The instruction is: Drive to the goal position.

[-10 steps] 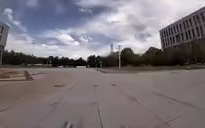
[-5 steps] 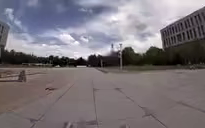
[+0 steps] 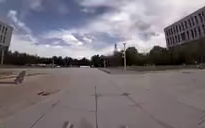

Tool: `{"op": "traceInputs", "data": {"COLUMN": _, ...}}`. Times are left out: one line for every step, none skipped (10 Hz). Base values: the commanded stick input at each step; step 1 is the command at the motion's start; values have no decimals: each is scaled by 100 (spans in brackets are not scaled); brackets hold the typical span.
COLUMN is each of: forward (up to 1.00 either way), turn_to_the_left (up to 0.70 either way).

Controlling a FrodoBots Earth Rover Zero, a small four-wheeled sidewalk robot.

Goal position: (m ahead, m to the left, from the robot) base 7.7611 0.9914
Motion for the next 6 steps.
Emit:
{"op": "traceInputs", "data": {"forward": 100, "turn_to_the_left": 0}}
{"op": "traceInputs", "data": {"forward": 100, "turn_to_the_left": 0}}
{"op": "traceInputs", "data": {"forward": 100, "turn_to_the_left": 7}}
{"op": "traceInputs", "data": {"forward": 100, "turn_to_the_left": 10}}
{"op": "traceInputs", "data": {"forward": 100, "turn_to_the_left": 7}}
{"op": "traceInputs", "data": {"forward": 100, "turn_to_the_left": 3}}
